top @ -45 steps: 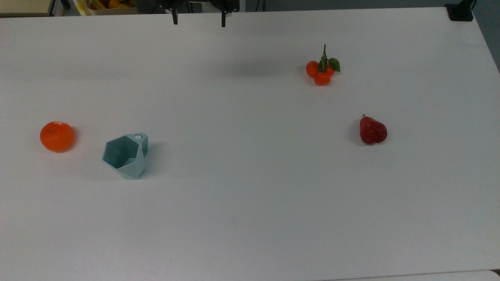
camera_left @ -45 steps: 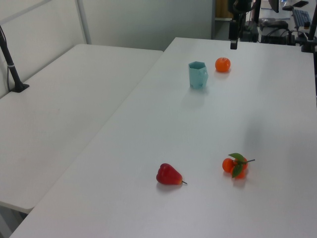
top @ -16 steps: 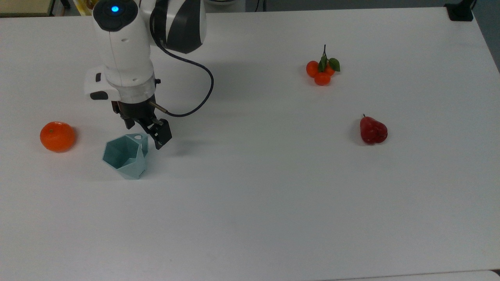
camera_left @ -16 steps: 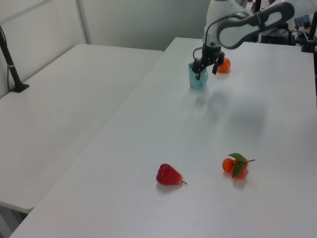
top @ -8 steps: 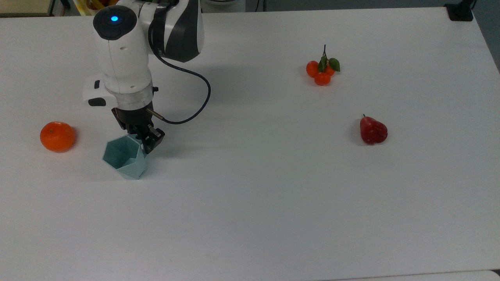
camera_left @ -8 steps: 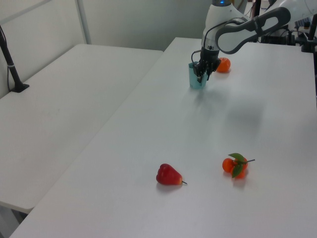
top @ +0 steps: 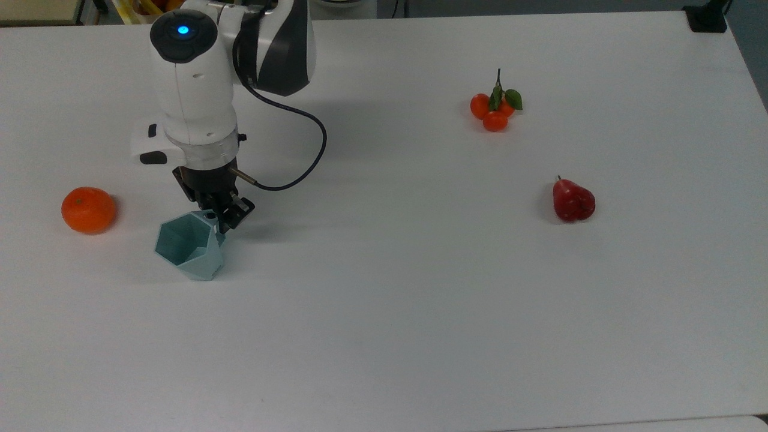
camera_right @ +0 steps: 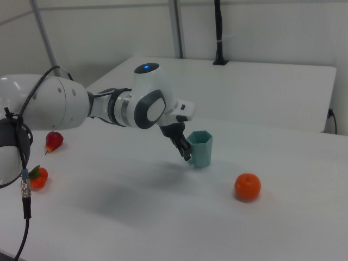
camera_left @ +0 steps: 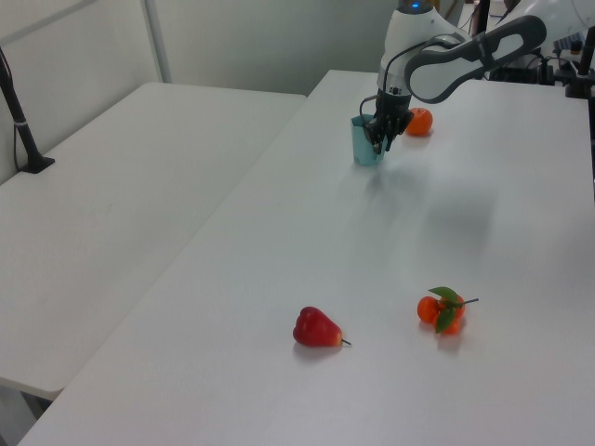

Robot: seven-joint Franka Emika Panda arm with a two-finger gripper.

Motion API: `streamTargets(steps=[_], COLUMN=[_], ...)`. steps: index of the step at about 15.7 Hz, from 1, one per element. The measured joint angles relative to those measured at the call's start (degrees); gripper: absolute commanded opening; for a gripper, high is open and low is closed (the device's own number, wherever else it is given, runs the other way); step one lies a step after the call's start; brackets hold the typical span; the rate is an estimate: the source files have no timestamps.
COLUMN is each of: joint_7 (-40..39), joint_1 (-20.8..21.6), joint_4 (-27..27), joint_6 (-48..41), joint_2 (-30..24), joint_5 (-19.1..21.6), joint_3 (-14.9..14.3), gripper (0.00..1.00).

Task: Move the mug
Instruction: 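Close the gripper on the mug rim, then drag the gripped mug across the table toward the leafy tangerine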

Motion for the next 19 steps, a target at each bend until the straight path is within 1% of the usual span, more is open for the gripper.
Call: streamTargets(steps=[3,5,8,9,11,13,14,15,16,17,18,19], joint_7=[-0.01,0.0,0.0,0.01,0.01,0.23,0.54,0.78,1.03,1.08,1.13,1.13], joint_1=[1.71,3.7,6.55,8.13,10.36,12.04,12.62,12.94,13.24,13.36,13.42,13.42], joint_4=[-1.31,-3.57,-10.16,-14.06,-19.47,-23.46,-24.92,-25.87,-26.59,-27.05,-27.12,-27.21], joint_6=[-1.38,-3.94,-6.0,-6.68,-8.99,-11.87,-12.53,-12.69,-12.7,-12.7,-12.69,-12.69], joint_2=[-1.32,-3.5,-9.52,-13.03,-17.93,-21.27,-22.23,-22.66,-22.76,-22.68,-22.71,-22.69], joint_5=[-1.24,-2.31,-2.64,-2.64,-2.64,-2.64,-2.64,-2.64,-2.64,-2.64,-2.77,-2.78], joint_3=[0.37,0.52,0.71,0.83,1.45,3.14,4.17,4.91,5.33,5.52,5.57,5.57], gripper=[0.09,0.09,0.09,0.09,0.09,0.11,0.14,0.23,0.29,0.48,0.61,0.72])
